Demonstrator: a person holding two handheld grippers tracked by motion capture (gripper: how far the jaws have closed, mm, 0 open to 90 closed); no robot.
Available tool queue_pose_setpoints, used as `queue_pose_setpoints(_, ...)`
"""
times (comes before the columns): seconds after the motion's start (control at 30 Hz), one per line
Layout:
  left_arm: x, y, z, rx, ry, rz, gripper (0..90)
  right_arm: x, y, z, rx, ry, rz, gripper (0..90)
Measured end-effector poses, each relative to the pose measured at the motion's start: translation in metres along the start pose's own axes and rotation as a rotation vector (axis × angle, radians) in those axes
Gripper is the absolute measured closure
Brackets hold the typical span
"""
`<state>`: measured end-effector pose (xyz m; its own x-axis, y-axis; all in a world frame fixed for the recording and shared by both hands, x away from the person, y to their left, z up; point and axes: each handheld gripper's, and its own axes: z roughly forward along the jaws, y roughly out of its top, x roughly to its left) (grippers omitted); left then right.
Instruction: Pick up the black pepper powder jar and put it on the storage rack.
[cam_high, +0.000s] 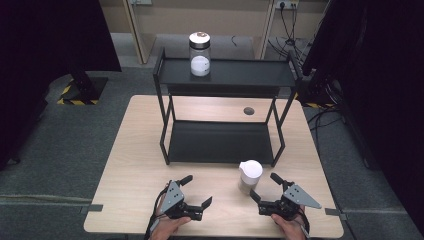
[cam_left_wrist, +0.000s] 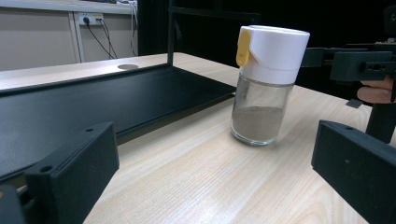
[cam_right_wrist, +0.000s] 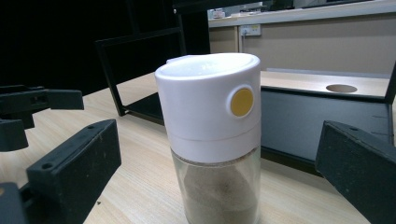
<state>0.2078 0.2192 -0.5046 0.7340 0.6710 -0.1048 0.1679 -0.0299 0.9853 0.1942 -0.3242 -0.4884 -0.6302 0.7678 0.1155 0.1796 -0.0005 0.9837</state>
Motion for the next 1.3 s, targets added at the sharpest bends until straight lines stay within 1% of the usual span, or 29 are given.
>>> queue_pose_setpoints(0.23, 0.001, 0.0, 0.0, -0.002, 0.004, -0.002, 0.0, 0.0, 0.0, 0.0, 0.0, -0.002, 0.001, 0.4)
queue_pose_setpoints(0.53, 0.001, 0.0, -0.002, -0.01, 0.017, 0.01, 0.1, 0.002, 0.001, 0.001, 0.007, -0.004, -0.004, 0.4)
queue_pose_setpoints(0.7, 0.002, 0.0, -0.003, -0.013, 0.023, 0.003, 0.1, 0.003, 0.001, 0.003, 0.01, -0.013, -0.014, 0.4)
queue_pose_setpoints(1.0, 0.002, -0.001, -0.003, -0.009, 0.015, 0.013, 0.1, 0.004, 0.003, 0.013, 0.029, -0.018, -0.036, 0.4)
queue_pose_setpoints(1.3, 0.002, -0.001, -0.002, -0.007, 0.011, 0.011, 0.1, 0.002, 0.004, 0.023, 0.04, -0.024, -0.05, 0.4)
